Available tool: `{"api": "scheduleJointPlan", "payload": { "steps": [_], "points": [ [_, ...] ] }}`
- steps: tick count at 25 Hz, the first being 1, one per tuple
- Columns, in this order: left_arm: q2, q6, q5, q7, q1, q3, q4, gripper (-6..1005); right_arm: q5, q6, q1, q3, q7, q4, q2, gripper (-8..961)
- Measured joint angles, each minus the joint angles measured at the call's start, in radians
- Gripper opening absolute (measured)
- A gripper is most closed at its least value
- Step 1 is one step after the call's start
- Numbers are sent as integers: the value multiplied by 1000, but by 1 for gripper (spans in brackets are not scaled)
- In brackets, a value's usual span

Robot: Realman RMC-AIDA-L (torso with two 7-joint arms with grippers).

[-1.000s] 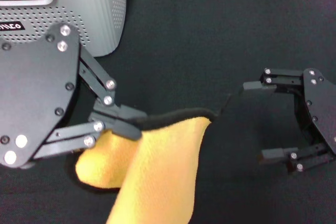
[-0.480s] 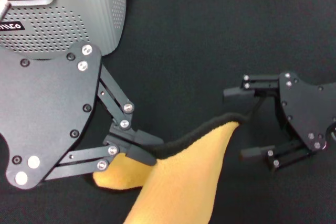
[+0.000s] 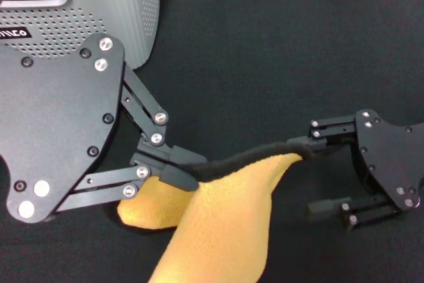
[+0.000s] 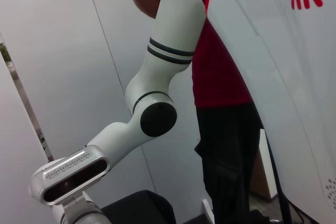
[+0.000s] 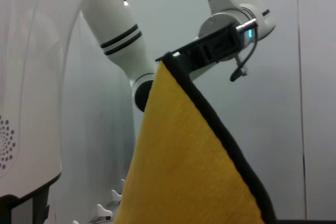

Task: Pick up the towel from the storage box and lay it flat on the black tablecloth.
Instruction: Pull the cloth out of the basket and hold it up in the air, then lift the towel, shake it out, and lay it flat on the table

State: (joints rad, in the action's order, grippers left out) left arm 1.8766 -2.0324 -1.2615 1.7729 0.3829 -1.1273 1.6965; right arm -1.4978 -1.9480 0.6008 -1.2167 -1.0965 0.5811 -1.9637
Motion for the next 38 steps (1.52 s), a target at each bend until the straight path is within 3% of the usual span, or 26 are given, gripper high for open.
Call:
{"api": "scheduleJointPlan", "payload": {
  "steps": [1,6,9,17,25,28,36,38],
  "points": [
    [0,0,2,0,-1,0,0,12,0,3,-1,0,-3,-1,0,811],
    [1,0,5,0,-1,1,0,12,-2,16,2,-1,-6,-10,0,603],
    [1,0,3,0,-3,3,-1,12,-3,17,-4,2,-6,-12,0,398],
    [15,0,2,-1,-6,13,-2,13,-6,25,-13,0,-3,-17,-1,235],
    [31,2,-17,-3,-16,13,-17,15,-23,60,-16,5,18,-15,-23,81],
    [58,2,-67,-9,-26,14,-23,15,-12,61,-34,41,28,-7,-26,47],
    [177,4,-257,-88,-53,81,-70,41,-2,36,-56,202,21,45,-43,16],
    [196,8,-285,-120,-54,97,-102,58,7,28,-56,219,13,81,-47,16]
  ]
}}
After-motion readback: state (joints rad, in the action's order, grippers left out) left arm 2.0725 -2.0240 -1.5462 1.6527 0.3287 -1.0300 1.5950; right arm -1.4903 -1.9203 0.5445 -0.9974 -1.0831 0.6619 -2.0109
